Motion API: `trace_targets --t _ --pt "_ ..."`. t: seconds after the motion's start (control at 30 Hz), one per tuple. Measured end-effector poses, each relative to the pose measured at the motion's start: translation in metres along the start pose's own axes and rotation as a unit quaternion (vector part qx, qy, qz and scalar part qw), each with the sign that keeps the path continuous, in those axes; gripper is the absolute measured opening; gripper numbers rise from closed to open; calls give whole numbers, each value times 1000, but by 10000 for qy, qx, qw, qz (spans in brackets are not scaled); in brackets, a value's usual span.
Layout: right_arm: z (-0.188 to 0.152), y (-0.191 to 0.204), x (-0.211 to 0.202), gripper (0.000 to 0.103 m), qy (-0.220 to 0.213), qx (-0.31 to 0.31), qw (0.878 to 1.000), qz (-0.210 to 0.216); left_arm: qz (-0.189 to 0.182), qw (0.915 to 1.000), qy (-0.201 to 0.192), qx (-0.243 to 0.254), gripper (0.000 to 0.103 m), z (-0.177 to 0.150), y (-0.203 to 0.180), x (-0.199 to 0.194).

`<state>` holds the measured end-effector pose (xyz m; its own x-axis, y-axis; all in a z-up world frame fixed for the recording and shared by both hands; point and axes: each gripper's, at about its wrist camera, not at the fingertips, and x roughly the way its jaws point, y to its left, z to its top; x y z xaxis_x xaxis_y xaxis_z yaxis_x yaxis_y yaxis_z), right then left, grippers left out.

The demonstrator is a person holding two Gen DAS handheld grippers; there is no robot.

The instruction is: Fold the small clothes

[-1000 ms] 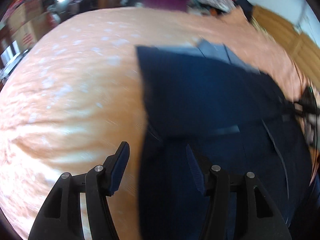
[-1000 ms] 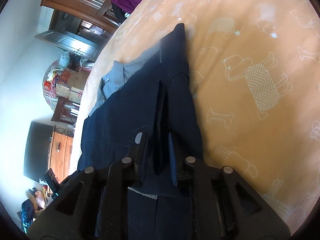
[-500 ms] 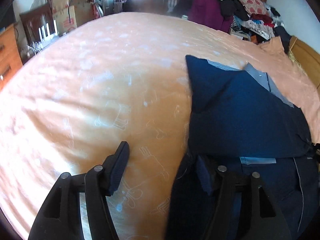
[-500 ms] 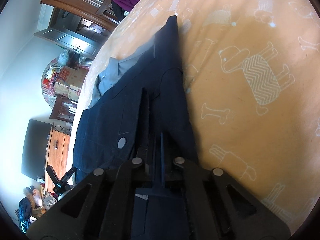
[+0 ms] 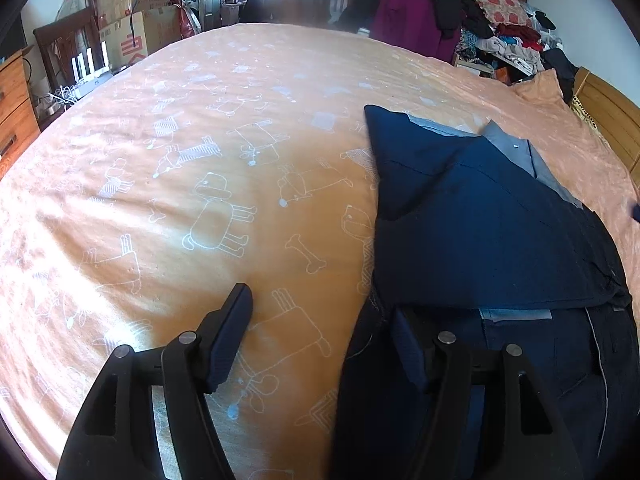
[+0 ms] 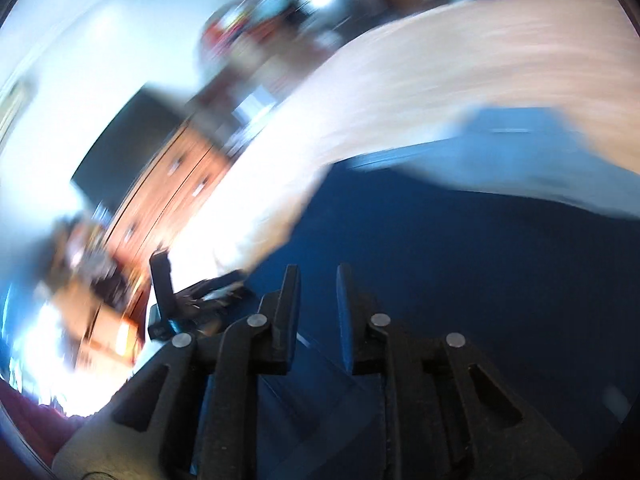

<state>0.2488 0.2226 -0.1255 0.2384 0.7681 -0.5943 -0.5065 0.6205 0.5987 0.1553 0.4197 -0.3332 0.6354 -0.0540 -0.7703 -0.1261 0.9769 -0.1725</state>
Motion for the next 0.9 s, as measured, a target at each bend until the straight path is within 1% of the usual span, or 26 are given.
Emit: trace_targets --t 0.03,0.1,0.13,0.17,0.2,0.23,0.27,0.3,0.37,0.43,0.47,0.53,0.6,0.63,0.67,0.7,0.77,0.8,0.83,0.87,0.9 --pt "13 9 45 20 357 -43 9988 328 -4 10000 14 -1 71 0 0 1" --pt "29 15 98 21 602 12 9974 401 -43 10000 30 1 71 0 0 1" --pt "36 15 123 21 820 73 9952 536 -81 10000 32 -12 71 -1 0 1" --pt "38 12 146 21 963 153 9942 450 -125 9999 33 -32 71 -2 1 0" --pt "36 10 161 21 1117 182 9930 329 -159 9999 34 -53 71 -2 2 0" --pt "30 7 172 18 1351 184 9903 265 -209 9997 40 -75 71 -2 3 0" --pt "21 4 179 9 1552 116 9878 106 -288 9995 42 -106 71 -3 4 -1" --pt "15 3 176 0 1543 6 9880 60 -336 9993 30 -143 71 -3 5 -3" --pt "5 0 163 0 1472 -55 9891 36 -455 9987 25 -234 71 -6 9 -5" --pt "3 0 154 0 1398 -36 9902 -16 -494 9984 -7 -270 71 -6 10 -8" --pt "3 2 153 0 1383 -128 9903 -72 -526 9981 -41 -309 69 -5 9 -13" --pt "4 5 153 0 1425 -302 9892 -159 -778 9950 -491 -397 67 -4 5 -38" --pt "7 11 154 9 1475 -430 9880 -171 -1101 9891 -889 -395 67 -1 -2 -59" --pt "10 15 153 11 1459 -504 9878 -186 -1277 9856 -1071 -278 67 2 -10 -66" --pt "14 19 153 17 1425 -550 9881 -170 -1364 9838 -1148 -161 67 4 -15 -68" --pt "18 22 153 20 1382 -606 9885 -78 -1506 9828 -1066 -51 67 9 -22 -63" --pt "28 26 156 20 1409 -674 9874 249 -1602 9856 -538 -39 66 12 -26 -34" --pt "34 24 165 20 1598 -627 9841 463 -1665 9858 -127 -162 65 9 -24 -11" --pt "37 23 177 20 1837 -555 9795 621 -1662 9850 267 -390 61 3 -19 10" --pt "40 16 194 18 2191 -450 9716 768 -1716 9829 370 -561 60 0 -14 18" --pt "43 7 206 7 2418 -359 9659 850 -1907 9779 305 -803 60 -1 -4 18"
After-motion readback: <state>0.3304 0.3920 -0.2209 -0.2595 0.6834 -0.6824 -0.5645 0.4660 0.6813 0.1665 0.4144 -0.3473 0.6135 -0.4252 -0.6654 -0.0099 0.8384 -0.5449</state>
